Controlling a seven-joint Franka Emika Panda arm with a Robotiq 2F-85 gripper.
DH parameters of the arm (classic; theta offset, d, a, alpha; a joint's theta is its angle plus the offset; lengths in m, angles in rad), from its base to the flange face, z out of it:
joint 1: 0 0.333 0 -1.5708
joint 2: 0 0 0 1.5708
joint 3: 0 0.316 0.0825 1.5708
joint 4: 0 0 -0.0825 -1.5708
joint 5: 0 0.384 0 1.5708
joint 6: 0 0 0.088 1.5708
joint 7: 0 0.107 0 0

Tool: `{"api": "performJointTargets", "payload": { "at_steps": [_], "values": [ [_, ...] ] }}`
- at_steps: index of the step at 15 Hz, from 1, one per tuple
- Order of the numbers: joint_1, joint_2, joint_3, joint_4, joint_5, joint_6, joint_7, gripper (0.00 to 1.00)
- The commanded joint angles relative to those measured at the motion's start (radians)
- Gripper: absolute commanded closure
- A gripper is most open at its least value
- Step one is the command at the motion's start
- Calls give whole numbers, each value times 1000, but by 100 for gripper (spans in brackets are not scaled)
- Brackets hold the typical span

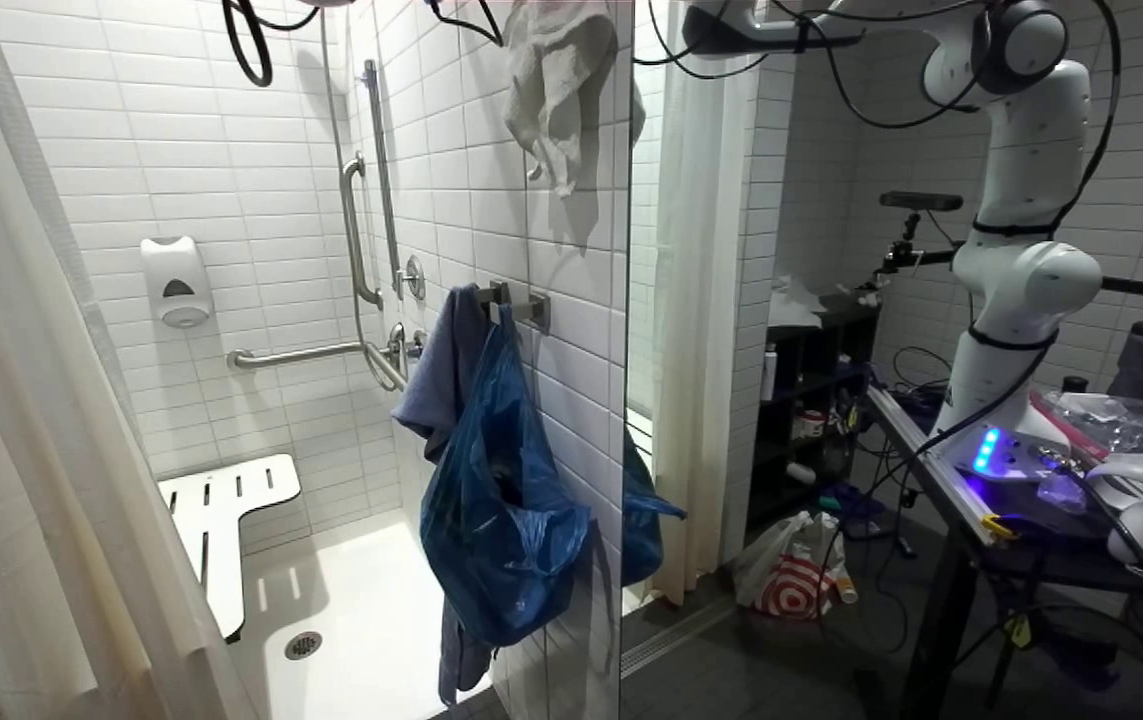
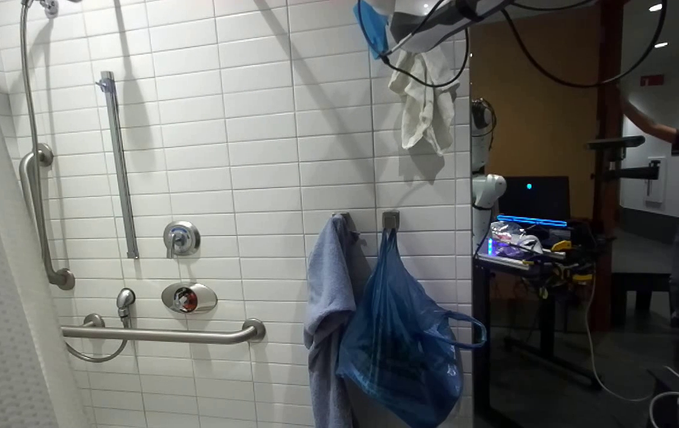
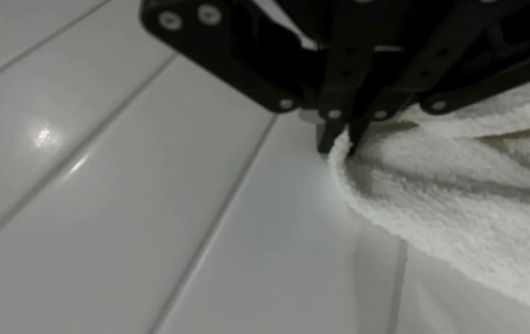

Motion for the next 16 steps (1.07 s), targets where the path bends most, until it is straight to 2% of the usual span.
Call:
{"api": "performJointTargets", "payload": {
  "at_steps": [1, 12, 16],
  "values": [
    [12, 44, 7, 70, -16, 5, -25, 99],
    [60, 141, 29, 243, 5, 2, -159, 99],
    [60, 165, 48, 296, 91, 7, -277, 99]
  ]
}}
